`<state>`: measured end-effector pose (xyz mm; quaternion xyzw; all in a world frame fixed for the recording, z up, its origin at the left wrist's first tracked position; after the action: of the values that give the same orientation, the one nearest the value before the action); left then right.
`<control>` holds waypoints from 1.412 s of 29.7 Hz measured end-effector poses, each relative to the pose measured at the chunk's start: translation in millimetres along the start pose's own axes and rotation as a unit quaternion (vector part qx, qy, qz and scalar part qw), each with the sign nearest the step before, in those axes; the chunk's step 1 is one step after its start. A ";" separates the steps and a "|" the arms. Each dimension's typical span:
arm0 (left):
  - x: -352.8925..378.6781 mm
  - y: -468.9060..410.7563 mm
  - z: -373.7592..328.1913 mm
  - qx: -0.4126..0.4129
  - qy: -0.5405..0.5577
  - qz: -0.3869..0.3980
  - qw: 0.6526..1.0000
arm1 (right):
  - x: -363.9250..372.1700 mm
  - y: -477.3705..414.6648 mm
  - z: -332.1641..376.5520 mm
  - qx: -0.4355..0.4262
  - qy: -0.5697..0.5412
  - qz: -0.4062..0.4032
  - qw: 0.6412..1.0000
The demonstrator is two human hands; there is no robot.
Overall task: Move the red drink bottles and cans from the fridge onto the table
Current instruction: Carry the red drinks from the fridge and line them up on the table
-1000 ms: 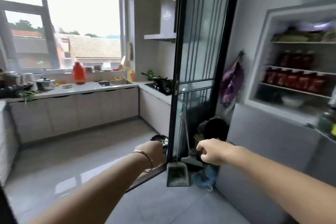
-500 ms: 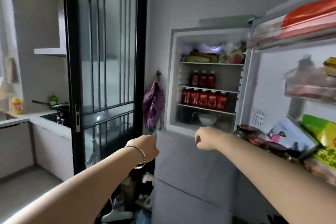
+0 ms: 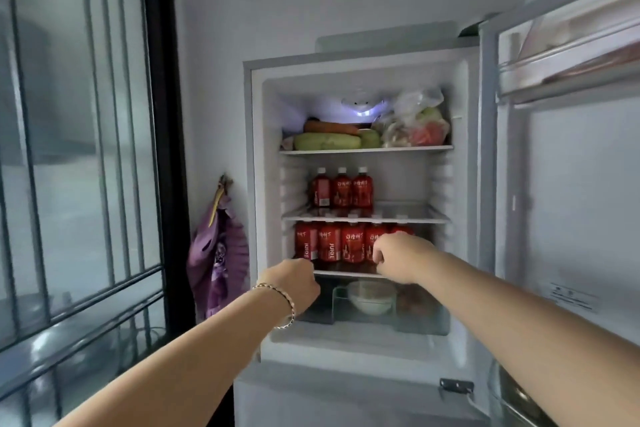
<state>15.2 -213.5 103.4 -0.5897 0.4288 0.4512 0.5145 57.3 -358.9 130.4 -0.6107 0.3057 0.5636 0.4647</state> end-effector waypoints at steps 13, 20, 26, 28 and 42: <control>-2.2 -261.4 3.7 -0.008 0.118 -0.167 0.979 | 19.5 -297.6 -87.3 0.027 -0.108 -0.062 0.992; 5.5 -340.2 15.3 0.017 0.126 -0.193 0.973 | 45.8 -428.8 -144.5 0.119 -0.281 -0.096 0.947; 11.1 -370.3 17.7 0.050 0.150 -0.209 0.965 | 52.9 -461.4 -177.8 0.167 -0.410 -0.151 0.884; 8.5 -374.2 9.9 0.077 0.164 -0.221 0.958 | 51.4 -468.1 -183.2 0.150 -0.388 -0.159 0.895; -46.6 -333.9 -11.1 0.154 0.199 -0.326 0.911 | 16.4 -323.7 -41.8 -0.085 -0.128 -0.238 0.959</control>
<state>329.6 -188.3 222.8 -0.6875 0.3706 0.0599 0.6216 367.5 -271.1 183.7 -0.6261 0.0407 0.5338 0.5669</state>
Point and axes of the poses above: each hand's wrist, its own y-axis away from the middle knuckle, its own x-axis out of the palm, z = x × y, the point moved 10 cm from there along -y, towards the middle knuckle, and after that the axes turned 1 degree about -x, right-handed, at the moved point
